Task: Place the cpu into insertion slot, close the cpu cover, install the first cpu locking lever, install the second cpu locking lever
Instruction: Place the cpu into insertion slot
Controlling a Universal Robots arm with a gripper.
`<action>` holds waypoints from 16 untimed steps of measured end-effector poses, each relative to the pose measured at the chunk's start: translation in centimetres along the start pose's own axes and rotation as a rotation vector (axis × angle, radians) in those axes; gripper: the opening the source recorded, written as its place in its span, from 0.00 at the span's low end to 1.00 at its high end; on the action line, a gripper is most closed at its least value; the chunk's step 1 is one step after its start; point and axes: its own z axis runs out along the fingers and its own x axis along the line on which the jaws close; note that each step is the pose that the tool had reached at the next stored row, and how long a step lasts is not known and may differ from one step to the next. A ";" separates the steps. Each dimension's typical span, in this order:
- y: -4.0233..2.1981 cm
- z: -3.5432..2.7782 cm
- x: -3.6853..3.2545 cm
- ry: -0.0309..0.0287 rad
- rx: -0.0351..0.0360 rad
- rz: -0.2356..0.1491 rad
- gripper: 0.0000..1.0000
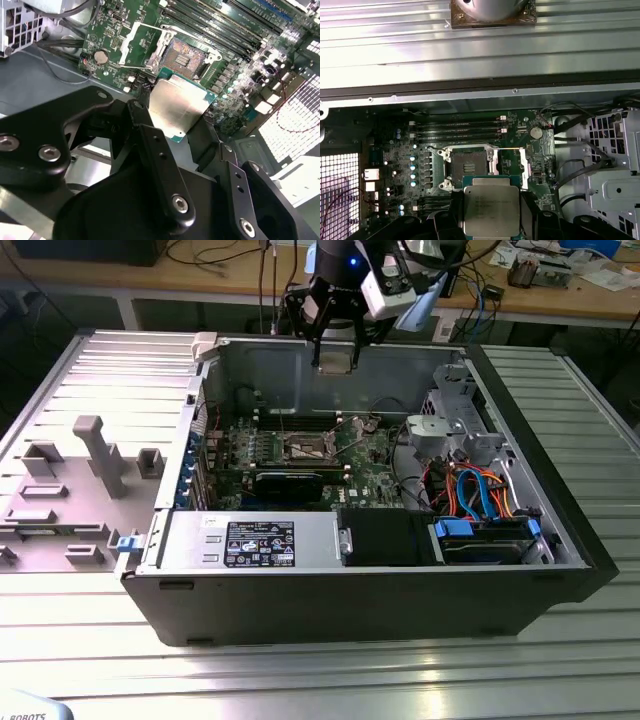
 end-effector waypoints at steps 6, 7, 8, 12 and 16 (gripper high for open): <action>-0.01 0.04 0.09 -0.0036 -0.0008 0.039 0.54; -0.01 0.04 0.10 -0.0041 -0.0010 0.046 0.54; -0.01 0.04 0.10 -0.0042 -0.0011 0.046 0.54; -0.01 0.04 0.11 -0.0043 -0.0010 0.047 0.54; -0.01 0.04 0.11 -0.0044 -0.0010 0.049 0.54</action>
